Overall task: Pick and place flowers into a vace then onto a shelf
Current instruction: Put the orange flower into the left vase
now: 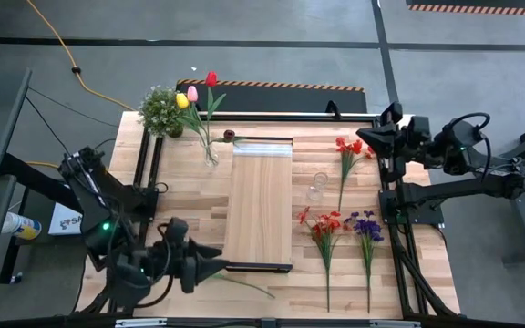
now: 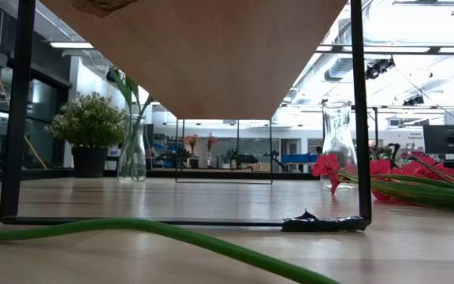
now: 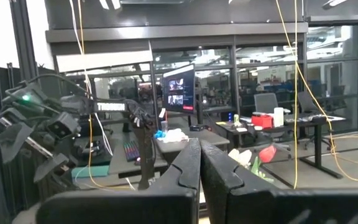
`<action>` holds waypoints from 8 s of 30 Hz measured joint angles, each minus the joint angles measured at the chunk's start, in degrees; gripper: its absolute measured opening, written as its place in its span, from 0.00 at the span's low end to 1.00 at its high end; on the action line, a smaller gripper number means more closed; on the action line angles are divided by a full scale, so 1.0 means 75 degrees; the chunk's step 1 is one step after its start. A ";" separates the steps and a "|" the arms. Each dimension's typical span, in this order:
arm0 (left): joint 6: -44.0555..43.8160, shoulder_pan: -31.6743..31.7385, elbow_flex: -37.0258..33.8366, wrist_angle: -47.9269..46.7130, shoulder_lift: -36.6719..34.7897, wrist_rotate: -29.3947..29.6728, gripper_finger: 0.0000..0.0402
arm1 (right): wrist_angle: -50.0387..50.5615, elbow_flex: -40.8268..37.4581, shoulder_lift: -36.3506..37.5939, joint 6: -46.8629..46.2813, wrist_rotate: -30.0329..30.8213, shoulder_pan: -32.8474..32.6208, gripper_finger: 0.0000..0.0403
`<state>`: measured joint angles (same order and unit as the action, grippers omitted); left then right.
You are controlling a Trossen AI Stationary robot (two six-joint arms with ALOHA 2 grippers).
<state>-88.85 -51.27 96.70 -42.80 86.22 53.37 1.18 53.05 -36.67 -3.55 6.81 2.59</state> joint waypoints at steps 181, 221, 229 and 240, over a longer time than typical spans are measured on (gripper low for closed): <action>0.3352 0.0191 -0.4794 0.1177 0.2483 -0.4264 0.29 | -0.0252 -0.0002 -0.0012 -0.1933 -0.1820 -0.0001 0.00; 0.2627 0.0188 -0.0595 -0.3349 0.2483 -0.8018 0.08 | -0.0250 0.0000 -0.0065 -0.1923 -0.1819 -0.0001 0.00; 0.1682 0.0185 0.0716 -0.4529 0.2483 -0.8975 0.08 | -0.0249 -0.0001 -0.0464 -0.1923 -0.1837 0.0001 0.00; 0.0606 0.0185 0.2058 -0.5664 0.2471 -1.0687 0.08 | -0.0243 0.0001 -0.1090 -0.1926 -0.2573 0.0002 0.00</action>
<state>-84.30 -49.89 112.14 -85.28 104.75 -26.78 -0.64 53.05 -44.84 -18.00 -12.49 2.61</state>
